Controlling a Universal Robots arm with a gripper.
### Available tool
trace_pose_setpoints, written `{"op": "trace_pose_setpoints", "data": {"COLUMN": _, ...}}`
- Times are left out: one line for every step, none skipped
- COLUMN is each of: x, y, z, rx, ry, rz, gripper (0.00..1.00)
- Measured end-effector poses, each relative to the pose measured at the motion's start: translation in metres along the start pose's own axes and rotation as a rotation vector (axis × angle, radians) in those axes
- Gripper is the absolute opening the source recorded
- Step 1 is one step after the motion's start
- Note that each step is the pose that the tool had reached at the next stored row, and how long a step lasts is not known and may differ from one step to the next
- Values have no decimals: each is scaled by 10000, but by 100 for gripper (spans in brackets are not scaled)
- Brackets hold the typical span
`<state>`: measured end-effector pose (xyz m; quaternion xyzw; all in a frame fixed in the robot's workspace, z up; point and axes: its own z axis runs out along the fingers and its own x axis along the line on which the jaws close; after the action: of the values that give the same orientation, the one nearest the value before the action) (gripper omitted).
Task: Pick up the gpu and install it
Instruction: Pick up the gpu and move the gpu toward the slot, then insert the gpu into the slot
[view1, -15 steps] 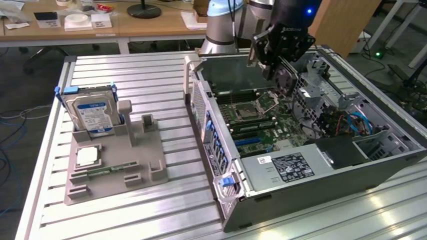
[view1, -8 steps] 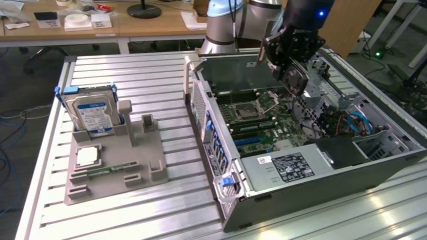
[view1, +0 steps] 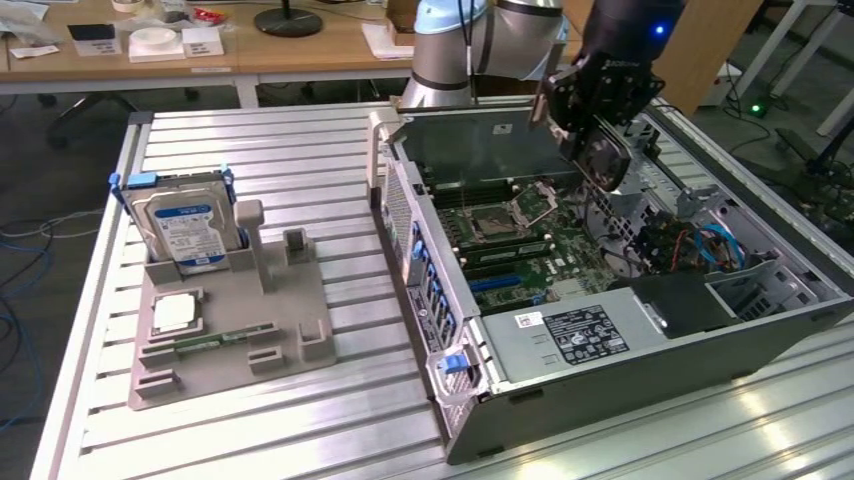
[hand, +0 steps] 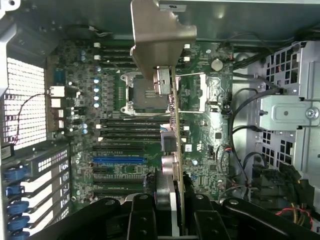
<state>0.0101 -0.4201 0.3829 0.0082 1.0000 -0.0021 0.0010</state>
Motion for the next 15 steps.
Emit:
{"op": "trace_pose_setpoints", "data": {"x": -12, "y": 4, "z": 3, "rx": 1, "ry": 0, "rz": 52, "gripper": 30}}
{"op": "trace_pose_setpoints", "data": {"x": -25, "y": 8, "z": 7, "rx": 1, "ry": 0, "rz": 97, "gripper": 30}}
{"op": "trace_pose_setpoints", "data": {"x": -41, "y": 12, "z": 10, "rx": 0, "ry": 0, "rz": 136, "gripper": 30}}
{"op": "trace_pose_setpoints", "data": {"x": -54, "y": 13, "z": 11, "rx": -1, "ry": 1, "rz": 158, "gripper": 30}}
{"op": "trace_pose_setpoints", "data": {"x": -55, "y": 13, "z": 11, "rx": 0, "ry": 1, "rz": 160, "gripper": 30}}
{"op": "trace_pose_setpoints", "data": {"x": -55, "y": 13, "z": 11, "rx": 1, "ry": 1, "rz": 161, "gripper": 30}}
{"op": "trace_pose_setpoints", "data": {"x": -55, "y": 13, "z": 11, "rx": 0, "ry": 1, "rz": 161, "gripper": 30}}
{"op": "trace_pose_setpoints", "data": {"x": -55, "y": 13, "z": 12, "rx": 0, "ry": 1, "rz": 161, "gripper": 30}}
{"op": "trace_pose_setpoints", "data": {"x": -55, "y": 13, "z": 11, "rx": 0, "ry": 1, "rz": 161, "gripper": 30}}
{"op": "trace_pose_setpoints", "data": {"x": -55, "y": 13, "z": 11, "rx": 0, "ry": 1, "rz": 161, "gripper": 30}}
{"op": "trace_pose_setpoints", "data": {"x": -55, "y": 13, "z": 11, "rx": 0, "ry": 1, "rz": 161, "gripper": 30}}
{"op": "trace_pose_setpoints", "data": {"x": -55, "y": 13, "z": 11, "rx": 0, "ry": 1, "rz": 161, "gripper": 30}}
{"op": "trace_pose_setpoints", "data": {"x": -56, "y": 13, "z": 11, "rx": 1, "ry": 1, "rz": 160, "gripper": 30}}
{"op": "trace_pose_setpoints", "data": {"x": -55, "y": 13, "z": 11, "rx": 0, "ry": 1, "rz": 161, "gripper": 30}}
{"op": "trace_pose_setpoints", "data": {"x": -55, "y": 13, "z": 11, "rx": 0, "ry": 0, "rz": 157, "gripper": 30}}
